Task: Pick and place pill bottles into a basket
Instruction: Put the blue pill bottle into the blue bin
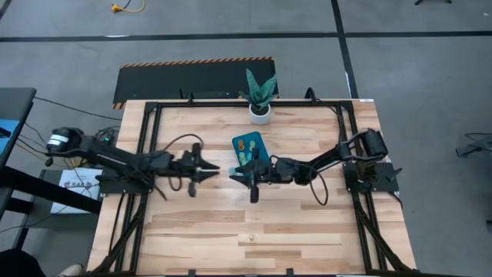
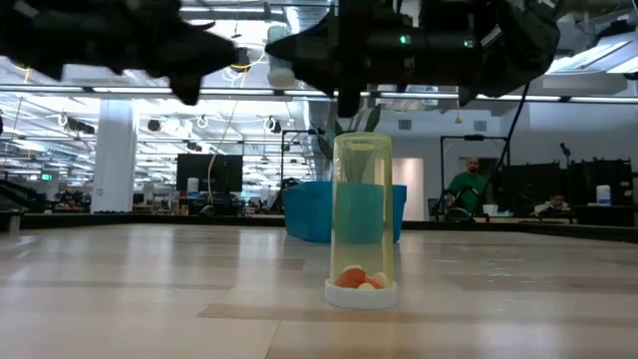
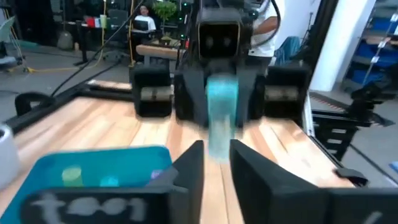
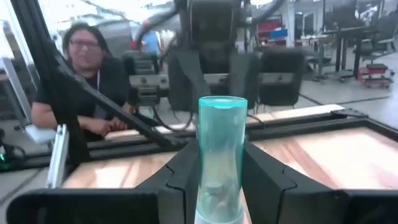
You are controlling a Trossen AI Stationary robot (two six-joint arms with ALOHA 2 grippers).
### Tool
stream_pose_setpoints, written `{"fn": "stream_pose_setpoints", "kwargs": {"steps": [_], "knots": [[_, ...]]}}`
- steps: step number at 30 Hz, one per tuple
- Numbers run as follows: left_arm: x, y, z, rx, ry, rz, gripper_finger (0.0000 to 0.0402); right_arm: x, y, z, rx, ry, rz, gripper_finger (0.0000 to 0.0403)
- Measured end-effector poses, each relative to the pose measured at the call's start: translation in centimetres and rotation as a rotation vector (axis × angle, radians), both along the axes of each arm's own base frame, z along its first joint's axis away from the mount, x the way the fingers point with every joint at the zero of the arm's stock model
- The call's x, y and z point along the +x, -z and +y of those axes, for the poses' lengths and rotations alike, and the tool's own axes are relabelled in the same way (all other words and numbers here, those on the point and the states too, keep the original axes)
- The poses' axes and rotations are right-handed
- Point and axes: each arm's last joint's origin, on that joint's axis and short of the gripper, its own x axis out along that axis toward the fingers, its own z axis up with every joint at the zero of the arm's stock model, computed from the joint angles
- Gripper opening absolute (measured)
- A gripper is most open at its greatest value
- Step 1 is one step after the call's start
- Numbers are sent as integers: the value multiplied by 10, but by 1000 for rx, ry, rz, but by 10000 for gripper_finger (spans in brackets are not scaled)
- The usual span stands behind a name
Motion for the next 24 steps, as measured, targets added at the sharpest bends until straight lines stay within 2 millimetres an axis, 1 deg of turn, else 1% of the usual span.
{"fn": "stream_pose_setpoints", "kwargs": {"steps": [2,4,7,9,16,24], "knots": [[17,-3,0,15,-9,15,89,0,1,2,-25,-12,8,92],[31,-1,0,30,-16,49,110,1,-2,3,-38,-17,-9,92],[45,1,1,36,-25,83,134,0,-1,3,-42,-19,-4,92],[50,2,1,36,-22,92,144,0,-1,3,-49,-19,0,93],[49,-6,2,61,-35,26,152,1,-6,3,-65,-23,-29,92],[38,-18,11,66,-60,34,153,1,-4,2,-77,-10,-7,92]]}}
